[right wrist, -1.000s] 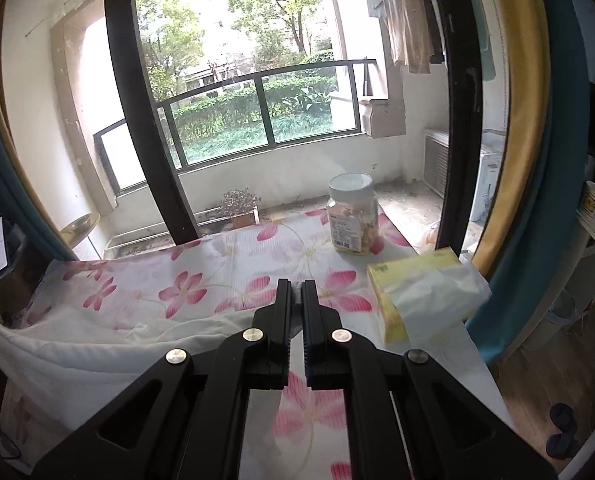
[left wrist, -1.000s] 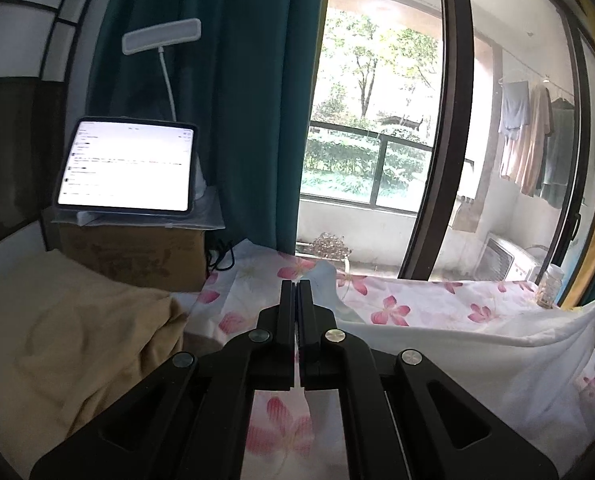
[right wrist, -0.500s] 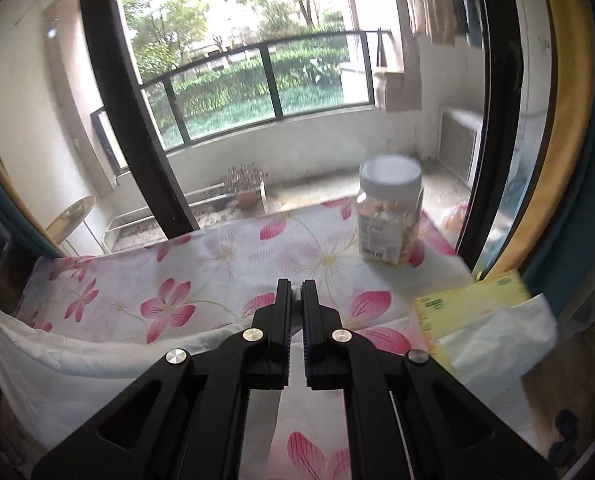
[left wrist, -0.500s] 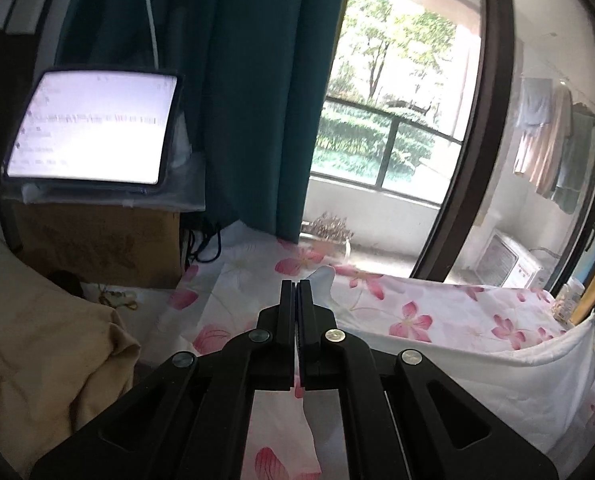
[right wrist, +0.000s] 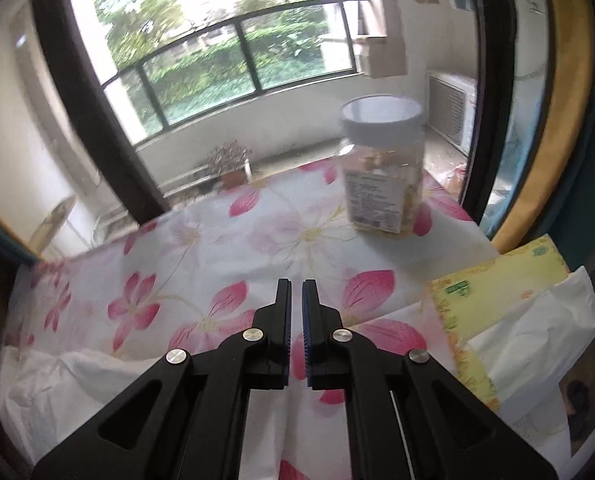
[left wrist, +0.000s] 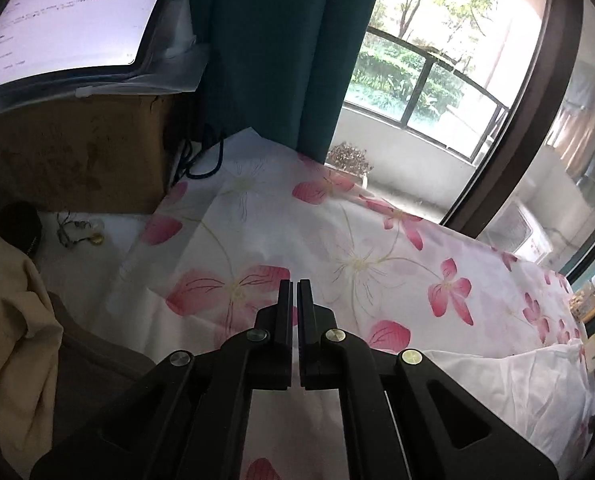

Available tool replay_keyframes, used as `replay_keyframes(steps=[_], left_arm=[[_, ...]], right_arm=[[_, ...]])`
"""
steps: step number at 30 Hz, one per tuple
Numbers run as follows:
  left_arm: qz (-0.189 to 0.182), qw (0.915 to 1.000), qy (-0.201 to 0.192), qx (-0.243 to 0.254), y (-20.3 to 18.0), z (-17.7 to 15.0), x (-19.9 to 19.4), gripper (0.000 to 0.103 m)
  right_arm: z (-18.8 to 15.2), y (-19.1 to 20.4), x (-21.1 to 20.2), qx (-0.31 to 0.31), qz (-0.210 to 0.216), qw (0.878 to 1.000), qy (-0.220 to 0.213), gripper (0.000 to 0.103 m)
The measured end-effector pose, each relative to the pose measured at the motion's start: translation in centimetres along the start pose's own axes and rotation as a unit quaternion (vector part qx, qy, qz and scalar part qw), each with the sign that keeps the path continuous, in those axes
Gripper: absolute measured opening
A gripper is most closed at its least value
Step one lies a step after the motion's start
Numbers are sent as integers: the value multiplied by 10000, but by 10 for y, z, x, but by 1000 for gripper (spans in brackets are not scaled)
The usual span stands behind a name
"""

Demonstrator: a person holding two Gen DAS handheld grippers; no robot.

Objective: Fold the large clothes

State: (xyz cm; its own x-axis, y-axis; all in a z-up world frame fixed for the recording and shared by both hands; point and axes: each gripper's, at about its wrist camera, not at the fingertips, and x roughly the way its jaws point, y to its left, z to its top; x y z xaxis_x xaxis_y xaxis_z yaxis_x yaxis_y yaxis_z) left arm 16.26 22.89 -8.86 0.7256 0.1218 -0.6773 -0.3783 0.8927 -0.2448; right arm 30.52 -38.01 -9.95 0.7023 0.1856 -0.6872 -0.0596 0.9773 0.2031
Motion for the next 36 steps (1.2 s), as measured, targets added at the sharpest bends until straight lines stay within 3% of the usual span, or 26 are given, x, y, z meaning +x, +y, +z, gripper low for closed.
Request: replay_keyframes(steps=[1,3,4,5,6,7,8,12,15,20,25,28,31,32,33,34,36], left_arm=[[-21,10000,9,-7,1,0,-2,3],[-57,10000,61,-6,2,1,-7,21],[-72,9999,71,-13,2,0,-11,28],[-99,9999,78,-15,2,-2,-15,36],[-138,9998,117,9,2,-6,-18,37],[-152,9997,173,38,1,-9,-20,37],[-161,9995,244,69,1,-13,-21,37],[-325,9972,636,240,-2,-33,-13,37],[-445,9948,818,415,-11,-34,-3,37],[-919,9878,757,1003,-50,-23,0,37],[-1422,9696,1101,1662,-95,-26,20,37],[-1314,9589,1504,2016,-112,-37,43,37],[-1104,9548,1701,2174,-114,-45,57,37],[-1100,9522,1760,2243,-116,-47,60,33],[-1114,9495,1799,2315,-118,-48,61,18],[-1119,9467,1845,2390,-120,-50,62,11],[-1084,9419,1896,2553,-125,-54,65,4]], right_arm=[[-2,8,-1,-188,-44,9998,52,6],[-5,19,-3,-405,-33,9991,100,7],[-8,28,-6,-533,36,9985,123,14],[-10,34,-7,-599,119,9980,138,31],[-12,41,-10,-660,233,9974,142,43],[-16,53,-14,-753,396,9963,137,60],[-19,61,-17,-835,480,9953,117,63],[-34,103,-15,-1511,633,9861,258,63],[-38,111,0,-1736,571,9823,414,63],[-26,81,11,-1553,240,9866,446,63],[-16,51,9,-1492,24,9878,447,63],[-21,45,16,-1638,56,9844,641,62],[-27,49,20,-1836,93,9803,718,61],[-28,51,20,-1879,117,9795,714,59],[-29,54,19,-1917,153,9789,692,58],[-28,56,18,-1950,191,9783,668,58],[-25,64,18,-2031,290,9769,602,56]])
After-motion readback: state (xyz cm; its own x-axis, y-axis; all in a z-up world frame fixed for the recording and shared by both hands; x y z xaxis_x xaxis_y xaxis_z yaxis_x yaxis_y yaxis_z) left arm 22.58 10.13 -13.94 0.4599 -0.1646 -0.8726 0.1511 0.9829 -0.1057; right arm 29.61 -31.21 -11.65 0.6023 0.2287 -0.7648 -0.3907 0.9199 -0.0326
